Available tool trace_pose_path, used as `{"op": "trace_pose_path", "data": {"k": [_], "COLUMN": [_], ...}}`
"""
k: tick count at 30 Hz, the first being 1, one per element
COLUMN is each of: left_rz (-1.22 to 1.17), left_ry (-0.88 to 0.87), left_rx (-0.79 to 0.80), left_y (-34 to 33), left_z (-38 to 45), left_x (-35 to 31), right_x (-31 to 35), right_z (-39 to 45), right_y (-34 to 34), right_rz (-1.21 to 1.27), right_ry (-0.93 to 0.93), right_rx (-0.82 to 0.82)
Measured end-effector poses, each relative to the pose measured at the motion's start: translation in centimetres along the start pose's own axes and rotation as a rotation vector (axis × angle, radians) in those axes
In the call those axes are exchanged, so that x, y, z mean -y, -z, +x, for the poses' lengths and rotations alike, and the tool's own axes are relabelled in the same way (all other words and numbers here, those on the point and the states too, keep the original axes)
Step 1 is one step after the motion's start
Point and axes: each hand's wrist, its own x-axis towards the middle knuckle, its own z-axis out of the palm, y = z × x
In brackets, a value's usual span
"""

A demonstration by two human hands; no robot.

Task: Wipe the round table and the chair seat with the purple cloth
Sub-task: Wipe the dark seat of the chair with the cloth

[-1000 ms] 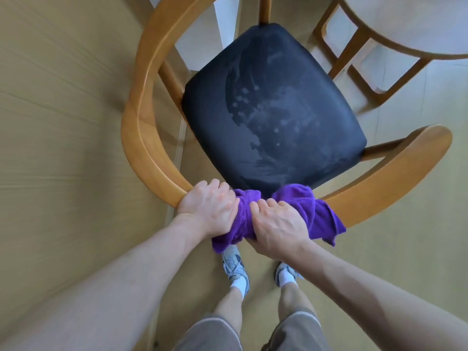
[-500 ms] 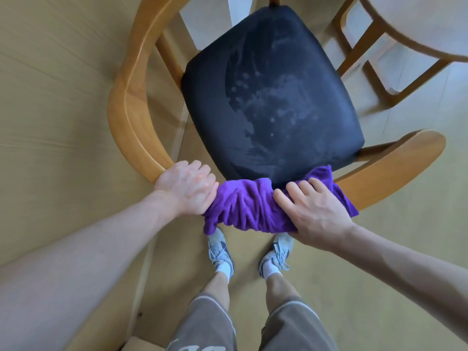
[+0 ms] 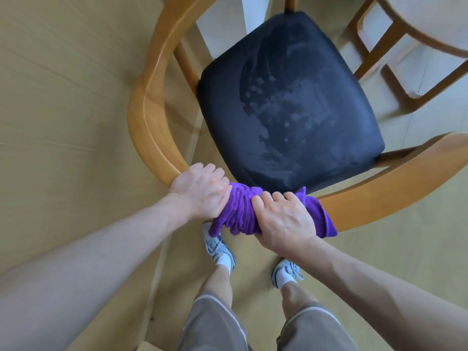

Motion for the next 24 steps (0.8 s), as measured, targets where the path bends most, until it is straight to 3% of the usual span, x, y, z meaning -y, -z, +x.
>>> {"op": "trace_pose_path", "data": {"k": [3,8,11,14,19,24], "left_rz": [-0.099,-0.278,-0.222,-0.312,-0.514,-0.664], "left_ry": [0.016,0.111,0.207,0.250,0.207,0.199], "left_rx": [-0.033,-0.282,-0.227,-0.141,-0.220,-0.240], "left_y": [0.3,1.5,1.8,1.2,-0.3,-0.2], "left_z": [-0.2,-1.6,-2.6,-2.6,-2.1,-2.0], "left_x": [0.3,4.5,10.4,14.8,16.1,16.4], "right_x": [0.0,0.8,4.1,8.5,12.5,14.7], "right_z": [0.0,0.5,2.9,6.7,11.7,15.1], "right_y": [-0.2,-0.7,-0.6,-0.2,1.5,3.6], "right_rz": [0.019,0.029,0.047,0.160,0.388,0.482], "right_ry": [0.013,0.003,-0.060,-0.172,-0.345,-0.480], "right_rx": [-0.044,-0.119,-0.117,-0.131,-0.221,-0.187]}}
